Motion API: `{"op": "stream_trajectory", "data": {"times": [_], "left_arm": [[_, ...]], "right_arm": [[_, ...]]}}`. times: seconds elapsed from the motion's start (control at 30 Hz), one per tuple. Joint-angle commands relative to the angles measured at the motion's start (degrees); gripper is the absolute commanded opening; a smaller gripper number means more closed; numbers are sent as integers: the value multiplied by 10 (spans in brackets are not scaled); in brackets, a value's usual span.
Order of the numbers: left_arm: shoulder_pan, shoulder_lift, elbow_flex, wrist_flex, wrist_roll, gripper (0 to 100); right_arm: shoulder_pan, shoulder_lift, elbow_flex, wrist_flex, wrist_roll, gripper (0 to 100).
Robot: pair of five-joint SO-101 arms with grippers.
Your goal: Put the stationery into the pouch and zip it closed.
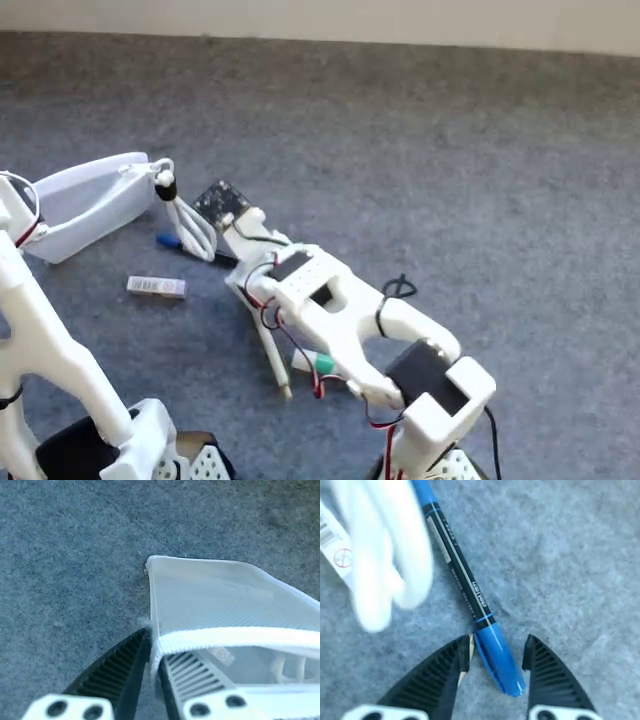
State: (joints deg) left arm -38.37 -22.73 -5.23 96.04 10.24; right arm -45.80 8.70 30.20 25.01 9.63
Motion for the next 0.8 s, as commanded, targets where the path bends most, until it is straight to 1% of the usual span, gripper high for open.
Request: {"op": "stream_trajectory", "data": {"times": [0.0,0.07,0.17,0.23,0.43,0.63,0.77], "left_arm": [[-3,-2,-5,-13,2,7],[-3,-2,-5,-12,2,7],[-3,-2,-2,-11,2,7],[-4,-2,-2,-11,2,7],[-4,-2,-2,-12,2,7],[-4,-2,-2,-13,2,7],[-2,-2,-2,-13,2,7]], "right_arm": [[7,5,-25,-11,4,100],[7,7,-25,-11,8,55],[4,9,-23,-11,67,6],[4,9,-22,-11,87,4],[7,5,-22,-7,87,5],[21,-4,-56,75,89,5],[48,-41,-74,131,86,5]]}}
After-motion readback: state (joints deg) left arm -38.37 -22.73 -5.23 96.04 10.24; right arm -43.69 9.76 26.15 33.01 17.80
